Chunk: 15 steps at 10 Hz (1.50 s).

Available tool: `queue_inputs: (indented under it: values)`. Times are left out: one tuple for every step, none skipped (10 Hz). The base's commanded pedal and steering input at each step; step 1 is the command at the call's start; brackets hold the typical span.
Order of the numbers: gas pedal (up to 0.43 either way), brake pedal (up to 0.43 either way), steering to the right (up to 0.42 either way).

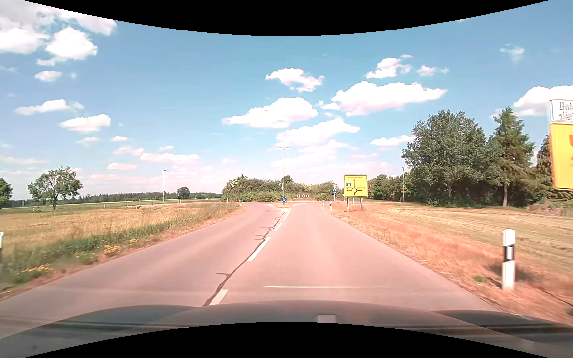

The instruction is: Follow the waypoints while adhering to traffic rules and regulations

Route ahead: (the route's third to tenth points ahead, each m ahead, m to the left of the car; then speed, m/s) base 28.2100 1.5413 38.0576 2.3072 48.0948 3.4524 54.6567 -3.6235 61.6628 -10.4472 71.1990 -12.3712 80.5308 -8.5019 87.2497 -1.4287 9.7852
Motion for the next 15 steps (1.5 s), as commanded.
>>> queue_inputs:
  values:
    - [0.02,0.0,-0.009]
    - [0.13,0.0,-0.008]
    - [0.15,0.0,-0.005]
    - [0.15,0.0,-0.003]
    - [0.15,0.0,-0.003]
    - [0.15,0.0,-0.001]
    - [0.15,0.0,0.0]
    - [0.138,0.0,0.001]
    - [0.067,0.0,0.002]
    - [0.02,0.0,0.003]
    - [0.0,0.0,0.004]
    - [0.0,0.0,0.004]
    - [0.0,0.0,0.004]
    - [0.0,0.0,0.004]
    - [0.0,0.0,0.005]
